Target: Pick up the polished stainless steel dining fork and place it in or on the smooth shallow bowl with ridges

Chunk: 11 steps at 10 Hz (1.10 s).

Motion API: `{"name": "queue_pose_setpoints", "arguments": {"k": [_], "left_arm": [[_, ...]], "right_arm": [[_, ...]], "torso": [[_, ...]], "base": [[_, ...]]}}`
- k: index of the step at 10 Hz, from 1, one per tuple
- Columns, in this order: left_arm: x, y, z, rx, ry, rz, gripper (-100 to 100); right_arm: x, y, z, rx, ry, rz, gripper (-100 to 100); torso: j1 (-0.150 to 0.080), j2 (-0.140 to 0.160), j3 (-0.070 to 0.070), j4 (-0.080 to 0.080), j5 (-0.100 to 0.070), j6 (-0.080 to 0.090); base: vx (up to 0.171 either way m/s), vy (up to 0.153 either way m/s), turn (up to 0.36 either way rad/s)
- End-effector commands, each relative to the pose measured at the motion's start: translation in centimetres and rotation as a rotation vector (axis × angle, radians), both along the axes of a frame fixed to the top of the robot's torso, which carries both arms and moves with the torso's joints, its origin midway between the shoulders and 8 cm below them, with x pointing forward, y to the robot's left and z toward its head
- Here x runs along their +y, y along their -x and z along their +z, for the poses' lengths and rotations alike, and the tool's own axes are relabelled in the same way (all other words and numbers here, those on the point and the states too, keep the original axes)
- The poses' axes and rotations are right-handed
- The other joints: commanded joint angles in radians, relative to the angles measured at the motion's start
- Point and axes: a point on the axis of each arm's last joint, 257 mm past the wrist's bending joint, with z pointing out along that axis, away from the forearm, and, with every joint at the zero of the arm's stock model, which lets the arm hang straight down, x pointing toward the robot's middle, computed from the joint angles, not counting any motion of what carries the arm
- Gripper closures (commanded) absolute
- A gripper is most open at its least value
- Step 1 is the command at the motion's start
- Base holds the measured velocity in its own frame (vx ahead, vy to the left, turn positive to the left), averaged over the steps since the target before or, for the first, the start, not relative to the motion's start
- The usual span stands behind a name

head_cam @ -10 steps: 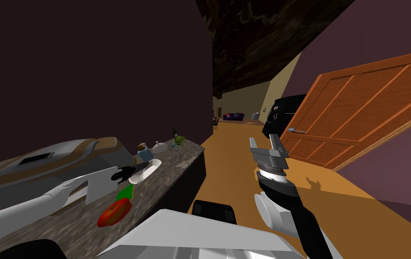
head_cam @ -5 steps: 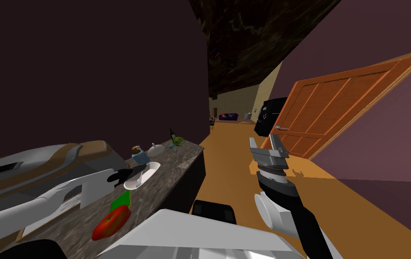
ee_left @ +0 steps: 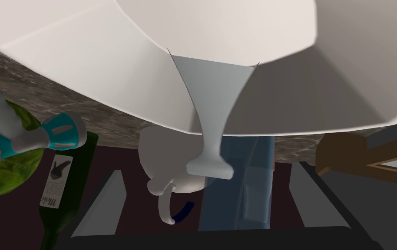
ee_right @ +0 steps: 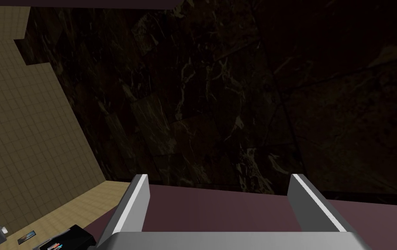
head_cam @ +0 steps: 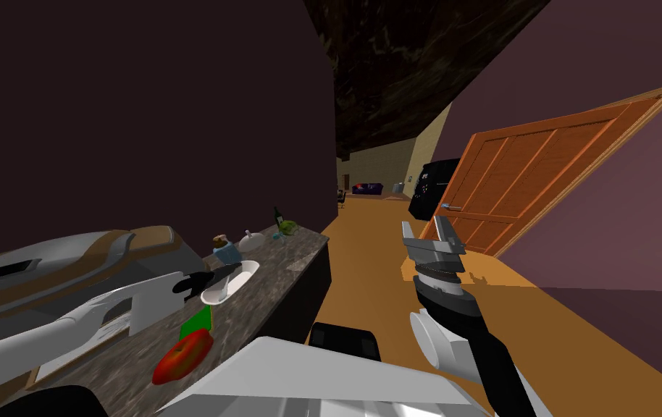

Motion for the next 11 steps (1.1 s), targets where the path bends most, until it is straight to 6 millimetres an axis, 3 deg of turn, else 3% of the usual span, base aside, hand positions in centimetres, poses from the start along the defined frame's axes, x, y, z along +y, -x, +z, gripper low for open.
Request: {"name": "queue_pose_setpoints", "arguments": {"k": [1,2,3,11], "left_arm": [[0.0,0.0,0.0,0.000,0.000,0.000,-100],[0.0,0.0,0.0,0.000,0.000,0.000,0],[-0.7,-1.3,1.4,-0.005,-0.003,-0.014,-100],[-4.8,-6.1,5.9,-0.003,-0.005,-0.078,-100]], "right_arm": [[0.0,0.0,0.0,0.000,0.000,0.000,0],[0.0,0.0,0.0,0.000,0.000,0.000,0],[0.0,0.0,0.0,0.000,0.000,0.000,0],[0.0,0.0,0.0,0.000,0.000,0.000,0]], "torso": [[0.000,0.000,0.000,0.000,0.000,0.000],[0.000,0.000,0.000,0.000,0.000,0.000],[0.000,0.000,0.000,0.000,0.000,0.000],[0.001,0.001,0.000,0.000,0.000,0.000]], "base": [[0.000,0.000,0.000],[0.000,0.000,0.000],[-0.010,0.015,0.124],[-0.012,0.021,0.078]]}}
